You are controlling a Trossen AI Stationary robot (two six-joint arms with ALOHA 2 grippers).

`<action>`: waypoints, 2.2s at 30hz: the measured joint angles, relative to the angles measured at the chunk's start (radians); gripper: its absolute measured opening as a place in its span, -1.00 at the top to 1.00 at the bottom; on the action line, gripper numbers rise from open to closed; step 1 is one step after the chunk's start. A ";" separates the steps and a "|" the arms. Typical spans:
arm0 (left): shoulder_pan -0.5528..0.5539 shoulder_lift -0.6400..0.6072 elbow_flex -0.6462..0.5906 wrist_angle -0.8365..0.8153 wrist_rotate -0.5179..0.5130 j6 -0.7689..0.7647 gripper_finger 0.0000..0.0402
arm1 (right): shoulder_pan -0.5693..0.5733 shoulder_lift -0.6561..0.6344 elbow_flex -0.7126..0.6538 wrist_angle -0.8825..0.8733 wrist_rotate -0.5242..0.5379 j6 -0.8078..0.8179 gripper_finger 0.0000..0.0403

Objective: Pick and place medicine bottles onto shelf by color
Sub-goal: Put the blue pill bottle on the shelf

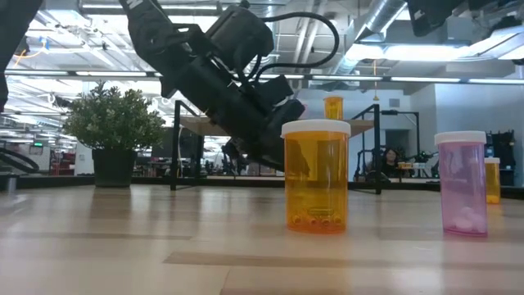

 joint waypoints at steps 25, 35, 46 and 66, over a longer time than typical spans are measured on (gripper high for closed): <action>0.085 -0.181 0.341 -0.419 -0.118 0.197 0.53 | 0.008 -0.003 0.000 0.005 -0.003 0.004 0.09; 0.247 -0.182 0.340 -0.360 0.009 0.198 0.55 | 0.015 -0.003 0.000 0.008 -0.004 0.003 0.11; 0.349 -0.170 0.339 -0.274 0.077 0.203 0.55 | 0.011 -0.003 0.000 0.011 -0.004 -0.013 0.09; 0.386 -0.170 0.446 -0.363 0.139 0.258 0.56 | 0.011 -0.003 0.000 0.029 0.002 -0.007 0.11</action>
